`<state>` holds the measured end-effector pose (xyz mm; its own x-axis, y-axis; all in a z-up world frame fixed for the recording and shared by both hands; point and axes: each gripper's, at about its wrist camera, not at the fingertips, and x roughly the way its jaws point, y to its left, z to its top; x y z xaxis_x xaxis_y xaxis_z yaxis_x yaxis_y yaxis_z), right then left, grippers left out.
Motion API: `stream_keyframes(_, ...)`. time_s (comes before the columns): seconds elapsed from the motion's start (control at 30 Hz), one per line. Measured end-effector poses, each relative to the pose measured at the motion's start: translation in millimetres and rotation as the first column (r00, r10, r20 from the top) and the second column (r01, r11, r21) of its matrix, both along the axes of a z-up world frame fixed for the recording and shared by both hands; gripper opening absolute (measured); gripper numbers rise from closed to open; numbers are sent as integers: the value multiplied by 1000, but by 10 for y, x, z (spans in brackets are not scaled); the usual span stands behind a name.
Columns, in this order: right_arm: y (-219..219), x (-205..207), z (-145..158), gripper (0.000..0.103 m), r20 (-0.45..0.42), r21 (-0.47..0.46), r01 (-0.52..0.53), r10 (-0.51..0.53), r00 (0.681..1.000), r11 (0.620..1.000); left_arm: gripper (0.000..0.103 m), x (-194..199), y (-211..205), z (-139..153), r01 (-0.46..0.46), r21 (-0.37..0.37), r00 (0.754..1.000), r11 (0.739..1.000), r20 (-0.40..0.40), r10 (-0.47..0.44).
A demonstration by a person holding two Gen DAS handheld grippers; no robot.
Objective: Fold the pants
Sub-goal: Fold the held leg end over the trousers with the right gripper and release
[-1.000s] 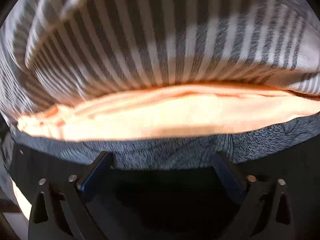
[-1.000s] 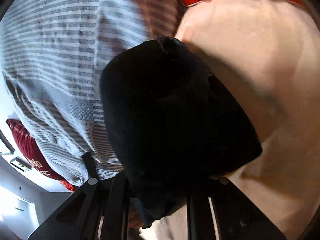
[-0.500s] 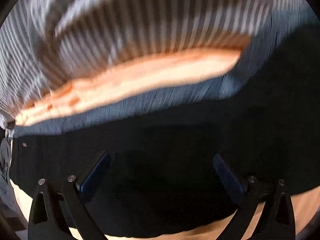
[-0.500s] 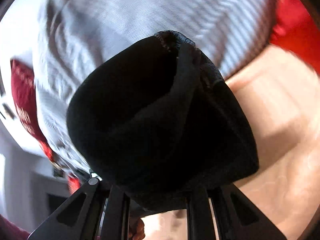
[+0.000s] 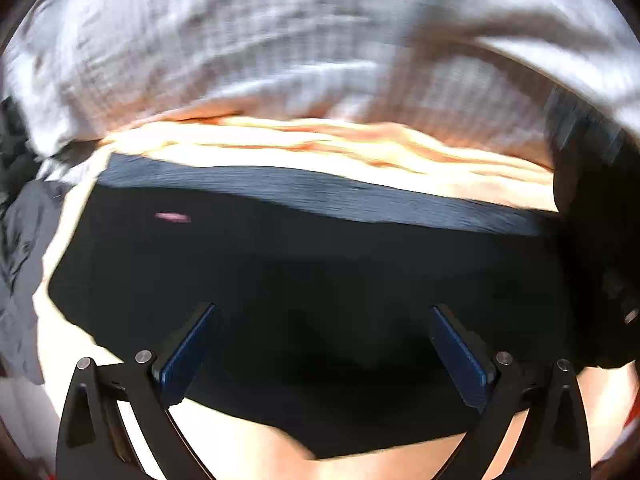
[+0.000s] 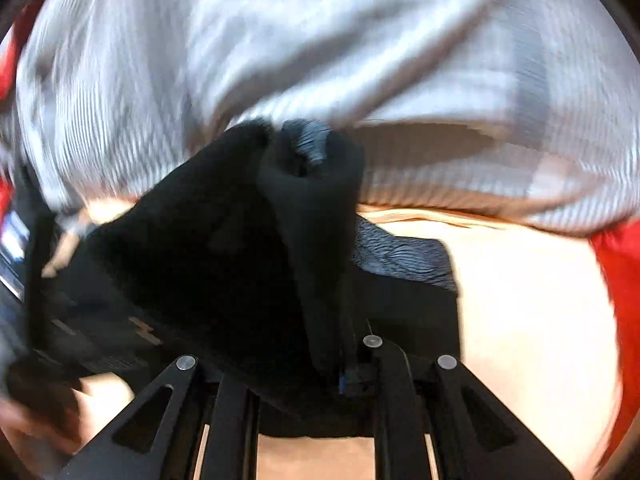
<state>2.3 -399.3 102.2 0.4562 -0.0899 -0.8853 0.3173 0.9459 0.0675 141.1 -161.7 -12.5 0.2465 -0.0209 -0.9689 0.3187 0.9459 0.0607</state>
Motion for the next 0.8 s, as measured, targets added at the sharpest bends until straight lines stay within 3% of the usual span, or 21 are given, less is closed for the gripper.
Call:
stream_keyframes(0.1,503,142,-376,19,-104,-164,-80,64,993,983,103,177,370,-2,-36,9,999,999,5,36)
stream_keyframes(0.17,710,118,-618,27,-173,-274,-136,90,981,952,103,140,535,-39,-41,6,999,999,5,41)
stream_keyframes(0.27,1121,89,-794,44,-227,-463,-231,137,964,856,103,199,598,-136,-26,-7,1000,1000,-3,26)
stream_keyframes(0.3,1117,21,-787,54,-227,-471,-253,161,961,845,103,184,629,-124,-24,-15,1000,1000,-7,24)
stream_keyframes(0.43,1335,-228,-516,56,-187,-482,-333,277,943,810,103,-27,318,-124,10,-61,999,998,-30,-12)
stream_keyframes(0.5,1256,-364,-364,56,-164,-448,-320,275,947,835,103,-68,201,-56,48,-103,998,994,-40,-52)
stream_keyframes(0.63,858,-665,-103,60,-93,-286,-176,156,983,942,103,-243,-111,74,151,-184,985,971,-53,-163)
stream_keyframes(0.7,571,-771,-8,60,-78,-195,-83,69,995,977,91,-339,-298,136,199,-225,975,954,-56,-216)
stream_keyframes(0.8,216,-864,-2,60,-75,-90,23,-29,997,996,81,-452,-585,192,246,-276,959,929,-73,-275)
